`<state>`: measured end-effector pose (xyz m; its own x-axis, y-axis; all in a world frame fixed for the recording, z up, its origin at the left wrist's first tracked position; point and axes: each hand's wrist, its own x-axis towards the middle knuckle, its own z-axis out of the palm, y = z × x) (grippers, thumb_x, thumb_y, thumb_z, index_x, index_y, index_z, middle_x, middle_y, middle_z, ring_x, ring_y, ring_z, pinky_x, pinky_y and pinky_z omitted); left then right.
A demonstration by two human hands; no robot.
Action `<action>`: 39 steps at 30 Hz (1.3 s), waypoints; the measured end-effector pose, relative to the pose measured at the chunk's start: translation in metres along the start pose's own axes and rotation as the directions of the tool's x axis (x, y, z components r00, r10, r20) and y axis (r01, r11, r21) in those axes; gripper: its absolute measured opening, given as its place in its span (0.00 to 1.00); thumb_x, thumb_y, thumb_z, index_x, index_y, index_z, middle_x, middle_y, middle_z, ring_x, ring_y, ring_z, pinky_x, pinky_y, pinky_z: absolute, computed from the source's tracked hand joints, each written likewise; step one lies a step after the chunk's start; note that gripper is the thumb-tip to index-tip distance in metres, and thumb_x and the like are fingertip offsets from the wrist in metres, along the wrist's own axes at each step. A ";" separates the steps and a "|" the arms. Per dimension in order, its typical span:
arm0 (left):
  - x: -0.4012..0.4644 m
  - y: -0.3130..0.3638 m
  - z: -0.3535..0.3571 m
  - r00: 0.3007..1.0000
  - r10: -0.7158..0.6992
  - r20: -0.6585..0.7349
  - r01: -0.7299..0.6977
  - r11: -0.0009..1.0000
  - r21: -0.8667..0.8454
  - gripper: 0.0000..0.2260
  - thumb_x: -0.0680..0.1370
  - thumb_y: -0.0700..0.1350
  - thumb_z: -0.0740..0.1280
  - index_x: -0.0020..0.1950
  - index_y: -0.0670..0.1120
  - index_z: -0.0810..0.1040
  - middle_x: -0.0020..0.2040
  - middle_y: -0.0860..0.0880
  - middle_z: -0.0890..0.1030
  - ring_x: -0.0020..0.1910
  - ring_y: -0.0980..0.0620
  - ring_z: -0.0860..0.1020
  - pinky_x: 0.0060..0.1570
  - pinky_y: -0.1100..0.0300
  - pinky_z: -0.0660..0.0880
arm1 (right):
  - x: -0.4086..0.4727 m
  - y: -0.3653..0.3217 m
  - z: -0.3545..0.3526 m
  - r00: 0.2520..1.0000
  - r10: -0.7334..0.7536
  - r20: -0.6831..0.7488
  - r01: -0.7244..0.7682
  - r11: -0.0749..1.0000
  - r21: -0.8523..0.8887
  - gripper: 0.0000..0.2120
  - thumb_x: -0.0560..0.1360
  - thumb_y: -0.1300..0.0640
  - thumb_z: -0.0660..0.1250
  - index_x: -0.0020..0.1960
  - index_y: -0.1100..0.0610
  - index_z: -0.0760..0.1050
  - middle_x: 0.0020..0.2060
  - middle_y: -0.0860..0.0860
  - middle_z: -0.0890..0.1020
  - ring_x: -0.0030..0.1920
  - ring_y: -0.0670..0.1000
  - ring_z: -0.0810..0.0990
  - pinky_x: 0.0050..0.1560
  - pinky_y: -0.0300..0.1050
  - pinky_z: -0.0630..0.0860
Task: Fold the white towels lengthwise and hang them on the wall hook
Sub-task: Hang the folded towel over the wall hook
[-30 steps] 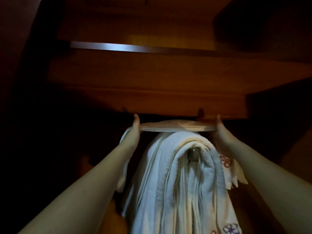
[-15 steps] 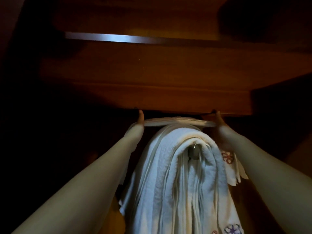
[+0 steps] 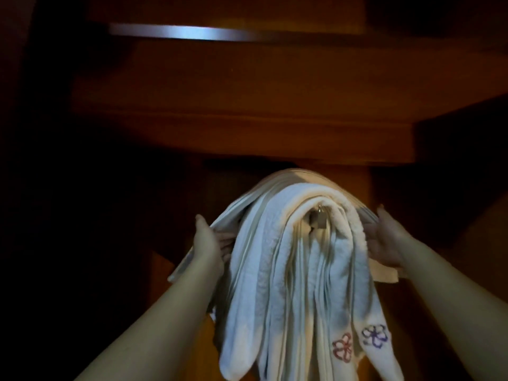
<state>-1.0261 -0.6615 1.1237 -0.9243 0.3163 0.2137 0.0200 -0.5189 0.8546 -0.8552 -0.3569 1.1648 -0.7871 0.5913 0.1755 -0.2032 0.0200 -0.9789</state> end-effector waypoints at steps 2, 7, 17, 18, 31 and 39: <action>-0.014 -0.007 -0.010 0.978 0.184 -0.100 -0.171 0.976 0.133 0.44 0.77 0.73 0.46 0.34 0.38 0.83 0.36 0.35 0.84 0.33 0.47 0.82 0.39 0.53 0.77 | -0.011 0.007 -0.001 0.969 -0.104 -0.223 0.071 0.986 -0.152 0.42 0.80 0.29 0.47 0.55 0.66 0.81 0.45 0.62 0.86 0.45 0.58 0.86 0.49 0.52 0.78; -0.026 -0.005 -0.019 0.633 0.773 -0.035 -0.623 0.536 0.569 0.22 0.79 0.61 0.55 0.35 0.47 0.74 0.35 0.50 0.76 0.39 0.48 0.75 0.45 0.42 0.74 | -0.028 0.022 -0.009 0.612 -0.718 -0.332 0.318 0.608 -0.728 0.24 0.74 0.32 0.58 0.43 0.53 0.78 0.38 0.53 0.82 0.37 0.53 0.80 0.34 0.45 0.70; -0.009 -0.033 -0.021 0.901 0.291 0.323 -0.426 0.733 0.529 0.21 0.80 0.61 0.63 0.73 0.62 0.69 0.63 0.58 0.80 0.60 0.56 0.79 0.60 0.49 0.77 | -0.005 0.058 -0.019 0.696 -0.676 -0.242 0.158 0.473 -0.867 0.40 0.74 0.42 0.72 0.80 0.51 0.58 0.78 0.53 0.61 0.77 0.57 0.58 0.73 0.62 0.55; -0.006 -0.036 -0.022 0.898 0.325 0.298 -0.440 0.708 0.553 0.19 0.80 0.57 0.65 0.72 0.62 0.70 0.59 0.60 0.81 0.56 0.58 0.80 0.56 0.51 0.79 | -0.004 0.056 -0.020 0.676 -0.701 -0.226 0.152 0.434 -0.888 0.37 0.74 0.42 0.71 0.78 0.51 0.61 0.77 0.53 0.63 0.77 0.56 0.59 0.72 0.61 0.56; -0.016 -0.052 -0.045 0.971 0.007 0.240 -0.140 0.831 0.539 0.15 0.82 0.58 0.61 0.62 0.52 0.80 0.49 0.51 0.86 0.41 0.60 0.84 0.35 0.66 0.80 | -0.020 0.110 -0.034 0.993 -0.116 0.015 0.117 0.974 -0.196 0.34 0.72 0.36 0.66 0.71 0.55 0.73 0.64 0.56 0.80 0.67 0.60 0.76 0.72 0.62 0.68; -0.064 -0.051 -0.060 0.970 -0.142 0.196 0.005 0.821 0.570 0.34 0.84 0.61 0.39 0.76 0.41 0.69 0.71 0.42 0.74 0.72 0.43 0.70 0.58 0.58 0.69 | -0.074 0.117 -0.036 0.975 -0.055 -0.217 0.000 0.969 -0.248 0.36 0.81 0.30 0.45 0.69 0.55 0.74 0.52 0.48 0.85 0.53 0.51 0.80 0.51 0.49 0.77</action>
<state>-0.9910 -0.7026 1.0383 -0.8248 0.5362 0.1791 0.2295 0.0281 0.9729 -0.7999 -0.3689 1.0337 -0.6296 0.7500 0.2027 -0.0524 0.2193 -0.9742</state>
